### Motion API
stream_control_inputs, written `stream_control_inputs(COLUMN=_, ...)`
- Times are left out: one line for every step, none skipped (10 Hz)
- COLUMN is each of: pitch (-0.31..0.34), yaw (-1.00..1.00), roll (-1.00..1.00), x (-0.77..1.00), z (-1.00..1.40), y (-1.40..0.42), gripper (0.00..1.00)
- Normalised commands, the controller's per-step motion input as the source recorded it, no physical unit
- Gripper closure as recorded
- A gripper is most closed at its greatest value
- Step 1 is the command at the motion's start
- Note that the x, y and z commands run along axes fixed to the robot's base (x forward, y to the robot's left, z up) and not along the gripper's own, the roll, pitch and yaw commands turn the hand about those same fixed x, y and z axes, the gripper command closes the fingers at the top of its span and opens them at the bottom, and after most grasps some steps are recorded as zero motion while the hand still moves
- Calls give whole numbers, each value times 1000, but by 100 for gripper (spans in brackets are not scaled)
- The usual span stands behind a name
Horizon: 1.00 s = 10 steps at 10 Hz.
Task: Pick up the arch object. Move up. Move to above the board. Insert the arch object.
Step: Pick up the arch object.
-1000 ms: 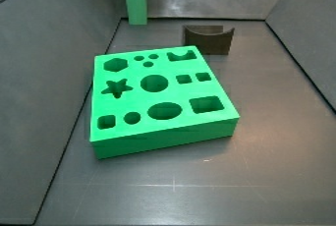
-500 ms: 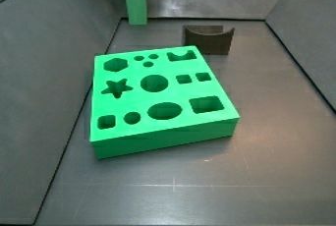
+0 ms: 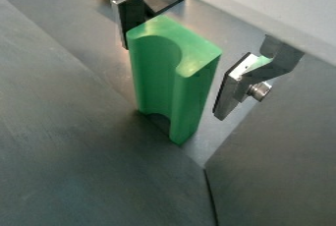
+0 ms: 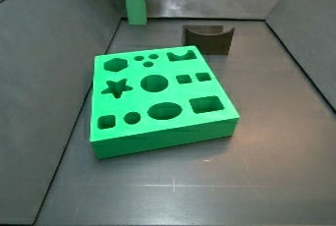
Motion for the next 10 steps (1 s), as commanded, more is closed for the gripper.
stream_control_inputs(pitch=-31, yaw=157, roll=0, x=260, z=-309, y=0, gripper=0)
stream_control_inputs(pitch=-54, yaw=66, roll=-26, x=171, z=-269, y=0, gripper=0)
stream_control_inputs(pitch=-74, yaw=0, roll=-51, x=0, z=-231, y=-14, gripper=0)
stream_control_inputs(pitch=-3, yaw=23, roll=-11, x=0, z=-9, y=6, gripper=0)
stream_control_inputs(pitch=-7, yaw=0, roll=-9, x=0, z=0, y=0, gripper=0)
stream_control_inputs(pitch=0, yaw=0, roll=0, x=0, z=0, y=0, gripper=0)
stream_control_inputs(pitch=0, yaw=0, roll=0, x=0, z=0, y=0, gripper=100)
stream_control_inputs(pitch=0, yaw=0, roll=0, x=0, z=0, y=0, gripper=100)
stream_control_inputs(pitch=0, yaw=0, roll=0, x=0, z=0, y=0, gripper=100)
stream_control_inputs(pitch=0, yaw=0, roll=0, x=0, z=0, y=0, gripper=100)
